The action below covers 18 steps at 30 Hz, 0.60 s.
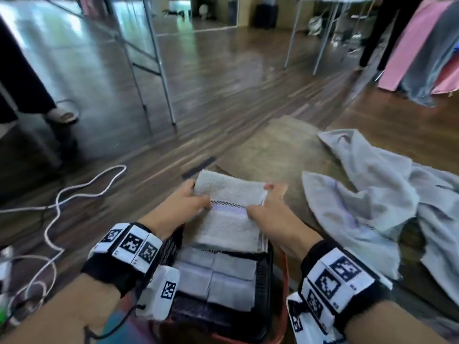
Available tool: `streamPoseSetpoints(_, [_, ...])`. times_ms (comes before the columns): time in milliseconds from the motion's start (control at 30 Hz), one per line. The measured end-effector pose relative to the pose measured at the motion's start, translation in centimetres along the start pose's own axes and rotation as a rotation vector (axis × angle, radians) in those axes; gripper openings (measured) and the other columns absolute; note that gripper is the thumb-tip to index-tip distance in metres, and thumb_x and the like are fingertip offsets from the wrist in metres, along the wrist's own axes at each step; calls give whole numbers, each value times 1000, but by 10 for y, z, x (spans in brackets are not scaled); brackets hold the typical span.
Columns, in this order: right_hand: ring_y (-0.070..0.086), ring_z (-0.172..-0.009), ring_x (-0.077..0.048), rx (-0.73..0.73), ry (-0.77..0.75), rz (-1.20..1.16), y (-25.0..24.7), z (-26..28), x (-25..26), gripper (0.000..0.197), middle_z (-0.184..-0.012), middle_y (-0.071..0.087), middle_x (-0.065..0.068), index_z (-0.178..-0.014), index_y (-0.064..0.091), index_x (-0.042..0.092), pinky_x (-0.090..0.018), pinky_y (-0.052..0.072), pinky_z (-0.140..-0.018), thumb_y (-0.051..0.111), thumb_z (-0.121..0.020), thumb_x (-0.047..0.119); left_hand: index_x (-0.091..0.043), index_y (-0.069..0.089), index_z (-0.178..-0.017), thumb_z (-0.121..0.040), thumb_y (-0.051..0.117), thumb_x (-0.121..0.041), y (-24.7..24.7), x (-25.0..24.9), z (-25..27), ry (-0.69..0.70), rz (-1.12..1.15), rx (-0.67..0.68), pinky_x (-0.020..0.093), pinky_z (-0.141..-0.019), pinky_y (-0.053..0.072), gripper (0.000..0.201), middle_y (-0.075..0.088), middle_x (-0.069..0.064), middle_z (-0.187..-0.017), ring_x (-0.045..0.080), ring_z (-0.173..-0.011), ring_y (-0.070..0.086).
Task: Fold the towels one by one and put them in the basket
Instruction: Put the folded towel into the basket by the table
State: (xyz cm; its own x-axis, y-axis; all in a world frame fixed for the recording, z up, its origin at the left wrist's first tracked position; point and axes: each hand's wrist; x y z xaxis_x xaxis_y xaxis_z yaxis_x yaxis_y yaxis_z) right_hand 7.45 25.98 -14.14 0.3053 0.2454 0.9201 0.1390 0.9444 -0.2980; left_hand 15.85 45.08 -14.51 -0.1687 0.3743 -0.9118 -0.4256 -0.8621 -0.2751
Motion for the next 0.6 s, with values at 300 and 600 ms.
streamPoseSetpoints(300, [54, -119, -27, 167, 377, 136, 62, -37, -128, 69, -123, 40, -1, -148, 5, -3, -27, 48, -82, 51, -98, 3, -13, 48, -77, -88, 61, 7, 27, 154, -45, -234, -196, 58, 11, -49, 36, 27, 47, -2, -63, 11, -58, 43])
streamPoseSetpoints(600, [39, -98, -18, 195, 600, 145, 120, -74, -181, 30, -113, 33, -6, -118, 27, 17, -23, 31, -81, 45, -98, 3, -12, 69, -87, -94, 58, -2, 27, 223, -77, -425, -285, -31, 17, -68, 44, 16, 64, 0, -85, 15, -83, 59])
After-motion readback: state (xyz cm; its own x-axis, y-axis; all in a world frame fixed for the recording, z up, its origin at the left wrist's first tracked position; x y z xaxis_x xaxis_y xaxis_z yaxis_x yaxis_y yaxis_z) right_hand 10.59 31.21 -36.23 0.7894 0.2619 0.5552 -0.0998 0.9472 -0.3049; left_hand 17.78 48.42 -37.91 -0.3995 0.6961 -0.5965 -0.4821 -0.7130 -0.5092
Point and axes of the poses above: each hand's wrist, its own z-axis away from the middle knuckle, its own y-axis out of the palm, x = y × z
